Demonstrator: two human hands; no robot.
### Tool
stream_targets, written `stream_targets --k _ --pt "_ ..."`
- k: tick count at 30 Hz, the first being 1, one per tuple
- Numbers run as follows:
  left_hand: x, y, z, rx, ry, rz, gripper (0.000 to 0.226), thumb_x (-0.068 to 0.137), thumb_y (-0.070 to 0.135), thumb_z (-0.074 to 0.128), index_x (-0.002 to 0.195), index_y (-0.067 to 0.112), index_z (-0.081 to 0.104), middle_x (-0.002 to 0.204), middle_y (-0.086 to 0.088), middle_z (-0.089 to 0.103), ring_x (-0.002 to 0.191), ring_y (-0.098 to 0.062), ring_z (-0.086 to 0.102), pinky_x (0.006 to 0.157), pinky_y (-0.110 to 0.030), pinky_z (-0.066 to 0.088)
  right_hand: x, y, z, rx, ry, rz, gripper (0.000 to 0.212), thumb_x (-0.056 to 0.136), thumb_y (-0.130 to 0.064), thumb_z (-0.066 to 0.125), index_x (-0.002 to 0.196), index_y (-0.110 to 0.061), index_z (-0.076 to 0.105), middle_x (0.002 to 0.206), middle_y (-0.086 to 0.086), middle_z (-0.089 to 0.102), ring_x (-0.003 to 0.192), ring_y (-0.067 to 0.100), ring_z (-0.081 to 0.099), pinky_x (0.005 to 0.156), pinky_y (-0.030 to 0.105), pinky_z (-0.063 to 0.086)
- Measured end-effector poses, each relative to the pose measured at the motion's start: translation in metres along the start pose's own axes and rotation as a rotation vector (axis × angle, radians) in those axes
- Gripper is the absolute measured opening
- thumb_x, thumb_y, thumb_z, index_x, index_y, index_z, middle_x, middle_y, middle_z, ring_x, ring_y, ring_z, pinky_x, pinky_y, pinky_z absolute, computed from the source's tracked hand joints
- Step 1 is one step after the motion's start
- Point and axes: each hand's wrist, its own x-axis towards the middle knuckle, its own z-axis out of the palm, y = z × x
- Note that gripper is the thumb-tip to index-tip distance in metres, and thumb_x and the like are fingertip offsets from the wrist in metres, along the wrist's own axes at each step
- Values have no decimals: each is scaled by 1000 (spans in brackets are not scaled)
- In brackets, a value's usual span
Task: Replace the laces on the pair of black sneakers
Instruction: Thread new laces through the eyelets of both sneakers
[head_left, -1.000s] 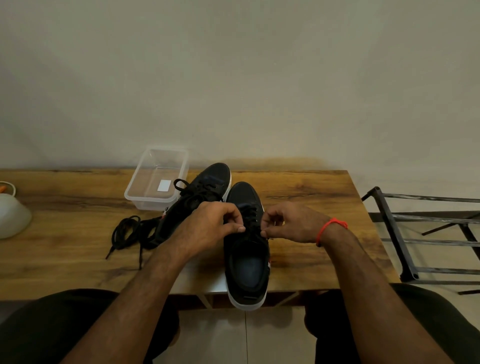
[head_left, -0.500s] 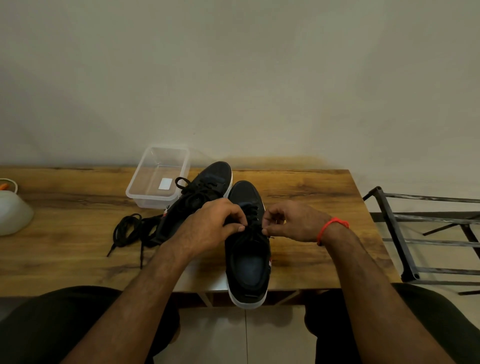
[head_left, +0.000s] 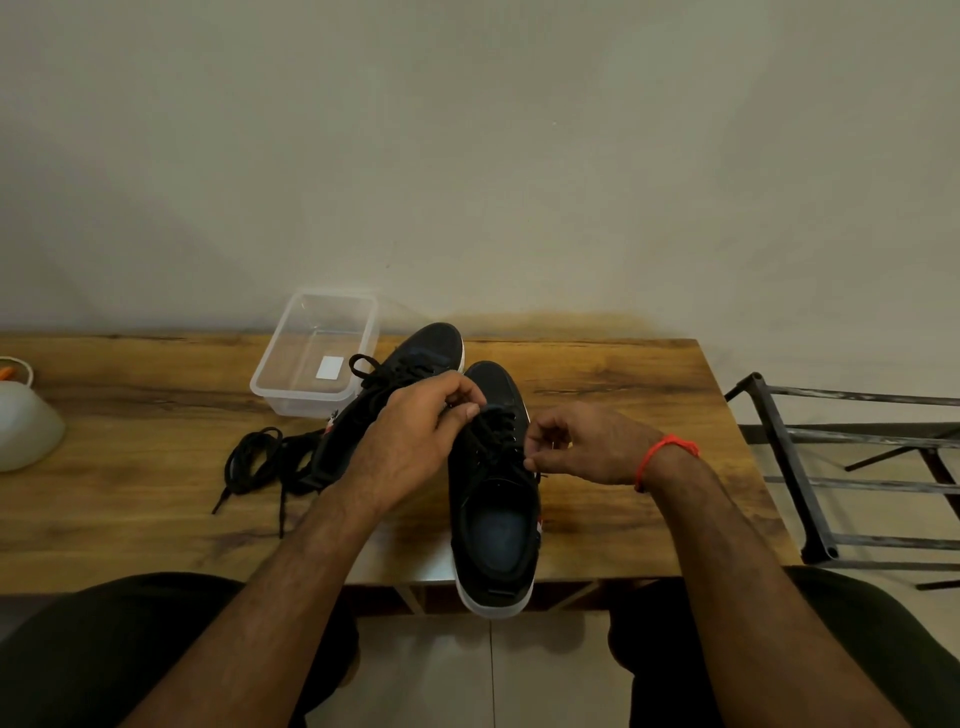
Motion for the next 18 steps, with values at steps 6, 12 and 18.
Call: stream_targets --k 6,12,18 --pt "0 -4 -1 59 -19 -24 14 100 23 59 104 34 67 98 18 64 95 -1 60 87 -37 57 -1 1 0 1 5 -16 2 93 -25 69 92 -24 68 89 -12 67 85 5 61 75 22 43" --pt "-1 -5 1 155 -103 -15 16 97 19 64 100 35 61 106 14 58 100 -3 56 91 -38 55 -1 0 -1 -16 33 -13 5 93 -26 69 89 -26 67 87 -13 65 81 1 57 71 18 40" --pt "-2 -4 1 229 -223 -11 21 94 16 67 91 37 66 116 13 52 99 -3 51 93 -33 52 -1 0 0 -19 26 -9 5 93 -26 70 89 -26 67 88 -13 65 82 3 58 72 19 41"
